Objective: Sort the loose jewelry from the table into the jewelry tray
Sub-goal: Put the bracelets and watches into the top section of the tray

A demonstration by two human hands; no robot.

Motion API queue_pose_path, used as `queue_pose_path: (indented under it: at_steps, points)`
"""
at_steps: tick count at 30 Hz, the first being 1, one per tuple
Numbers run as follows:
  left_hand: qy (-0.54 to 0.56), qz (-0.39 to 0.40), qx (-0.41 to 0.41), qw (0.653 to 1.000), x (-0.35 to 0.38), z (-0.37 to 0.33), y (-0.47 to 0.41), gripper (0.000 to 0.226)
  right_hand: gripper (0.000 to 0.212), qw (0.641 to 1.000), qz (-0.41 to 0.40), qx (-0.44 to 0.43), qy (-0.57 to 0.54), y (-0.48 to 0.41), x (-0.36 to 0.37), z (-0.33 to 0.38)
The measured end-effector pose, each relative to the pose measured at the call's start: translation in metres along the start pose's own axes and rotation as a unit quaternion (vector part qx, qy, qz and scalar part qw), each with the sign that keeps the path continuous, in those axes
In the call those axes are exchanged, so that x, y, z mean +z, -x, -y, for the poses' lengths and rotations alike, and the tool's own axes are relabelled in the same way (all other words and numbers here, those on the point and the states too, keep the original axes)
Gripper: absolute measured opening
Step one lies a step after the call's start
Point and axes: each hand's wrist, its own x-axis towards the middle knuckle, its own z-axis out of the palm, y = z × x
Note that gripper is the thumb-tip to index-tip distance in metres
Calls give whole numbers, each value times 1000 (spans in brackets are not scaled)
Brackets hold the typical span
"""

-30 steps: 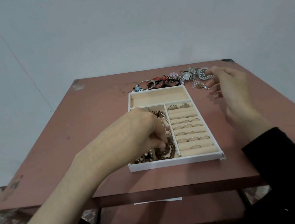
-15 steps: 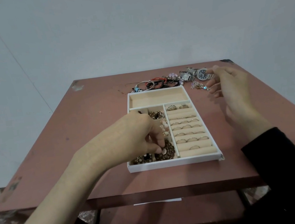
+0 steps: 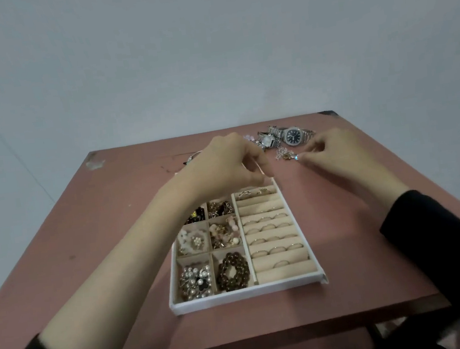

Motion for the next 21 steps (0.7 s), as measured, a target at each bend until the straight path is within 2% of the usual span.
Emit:
queue_pose_path:
  at_steps: [3, 5, 8, 12, 17, 21]
  points:
    - [49, -14, -20, 998, 5, 3, -22, 6, 6, 997, 20, 14, 67, -10, 3, -1]
    - [66, -23, -33, 997, 6, 8, -33, 5, 16, 997, 14, 14, 78, -14, 6, -3]
    - [86, -43, -56, 994, 6, 16, -46, 3, 17, 998, 10, 6, 65, -16, 9, -6]
    - [105, -66, -78, 989, 10, 23, -56, 4, 15, 994, -18, 47, -96, -13, 6, -7]
    - [74, -90, -59, 991, 20, 27, -67, 5, 10, 941, -92, 71, -317, -10, -9, -4]
    - [23, -98, -33, 994, 32, 26, -82, 7, 11, 905, -133, 76, -397, -9, -18, -4]
